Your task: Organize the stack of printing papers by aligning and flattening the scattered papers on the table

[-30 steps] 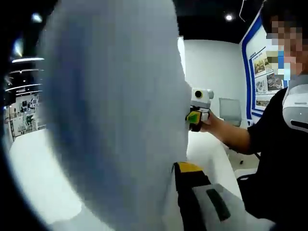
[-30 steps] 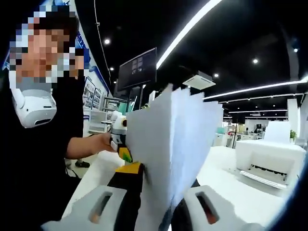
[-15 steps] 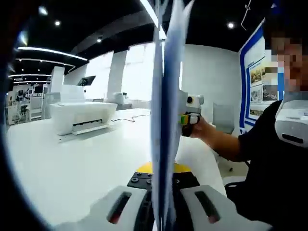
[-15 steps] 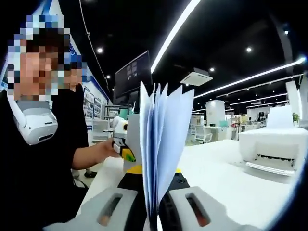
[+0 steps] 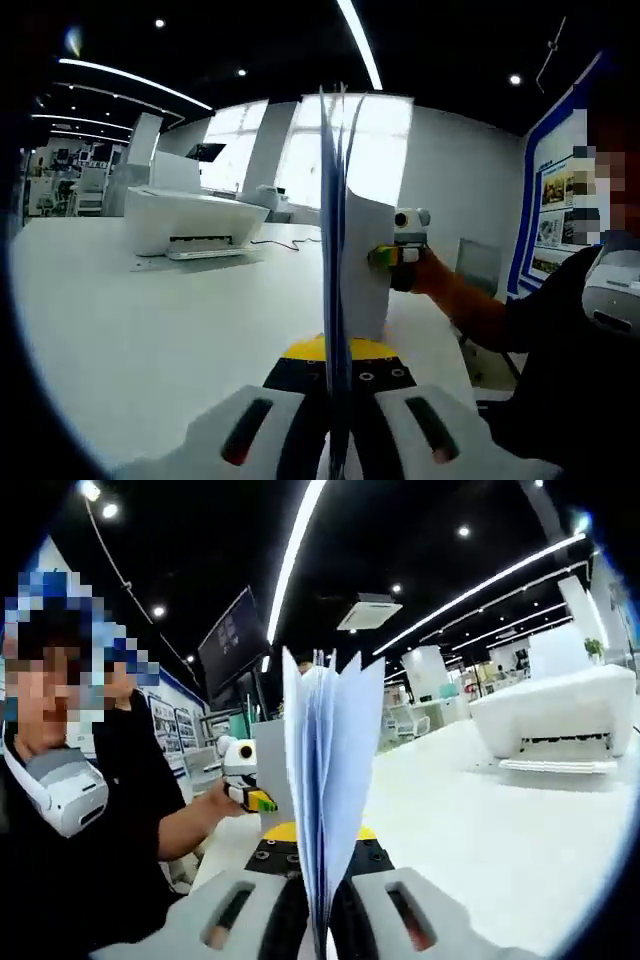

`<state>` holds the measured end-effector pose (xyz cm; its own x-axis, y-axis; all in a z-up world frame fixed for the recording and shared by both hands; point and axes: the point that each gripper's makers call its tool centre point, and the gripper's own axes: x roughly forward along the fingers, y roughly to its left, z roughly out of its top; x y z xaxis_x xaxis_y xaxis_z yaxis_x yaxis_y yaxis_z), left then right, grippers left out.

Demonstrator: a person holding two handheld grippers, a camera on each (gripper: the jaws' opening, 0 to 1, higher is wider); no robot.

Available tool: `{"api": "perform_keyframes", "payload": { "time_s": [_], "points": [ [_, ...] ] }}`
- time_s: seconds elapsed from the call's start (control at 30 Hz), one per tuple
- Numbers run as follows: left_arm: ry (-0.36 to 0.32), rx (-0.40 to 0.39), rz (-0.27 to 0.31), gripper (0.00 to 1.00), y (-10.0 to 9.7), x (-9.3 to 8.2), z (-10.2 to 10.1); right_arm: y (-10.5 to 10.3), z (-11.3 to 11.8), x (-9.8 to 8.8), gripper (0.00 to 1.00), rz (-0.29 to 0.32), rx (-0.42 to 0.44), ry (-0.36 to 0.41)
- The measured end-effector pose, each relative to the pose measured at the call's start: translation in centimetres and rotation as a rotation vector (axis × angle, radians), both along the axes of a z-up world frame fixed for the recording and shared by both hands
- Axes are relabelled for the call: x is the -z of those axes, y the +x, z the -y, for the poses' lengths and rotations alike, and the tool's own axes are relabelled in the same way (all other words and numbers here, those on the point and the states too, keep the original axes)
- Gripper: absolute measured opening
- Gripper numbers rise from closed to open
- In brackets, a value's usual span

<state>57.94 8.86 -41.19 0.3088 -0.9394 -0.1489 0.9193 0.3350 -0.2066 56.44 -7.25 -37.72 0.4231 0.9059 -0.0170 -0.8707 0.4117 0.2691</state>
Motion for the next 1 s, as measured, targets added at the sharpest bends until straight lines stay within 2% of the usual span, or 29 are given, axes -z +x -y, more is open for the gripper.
{"api": "perform_keyframes", "payload": {
  "time_s": [0.1,0.27,0.4,0.57,0.8,1.0],
  "points": [
    [0.001,-0.010,-0.007,0.08,0.8,0.6,-0.2,0.6,-0.1,0.3,0.00,-0.009,0.003,-0.014],
    [-0.013,0.011,-0.049,0.07,0.3,0.9,-0.2,1.3,-0.1,1.2,0.00,-0.039,0.010,-0.046],
    [0.021,0.003,-0.103,0.07,0.1,1.9,-0.3,1.5,-0.4,2.8,0.00,-0.080,0.020,-0.100],
    [0.070,-0.017,-0.114,0.08,0.1,3.3,-0.2,1.9,-0.4,5.0,0.00,-0.083,0.047,-0.199],
    [0.162,-0.049,-0.092,0.08,0.3,5.1,-0.1,2.7,-0.5,7.0,0.00,-0.053,0.080,-0.315],
    [0.223,-0.072,-0.051,0.10,0.4,6.1,-0.1,3.6,-0.5,8.2,0.00,-0.043,0.102,-0.356]
  ]
}}
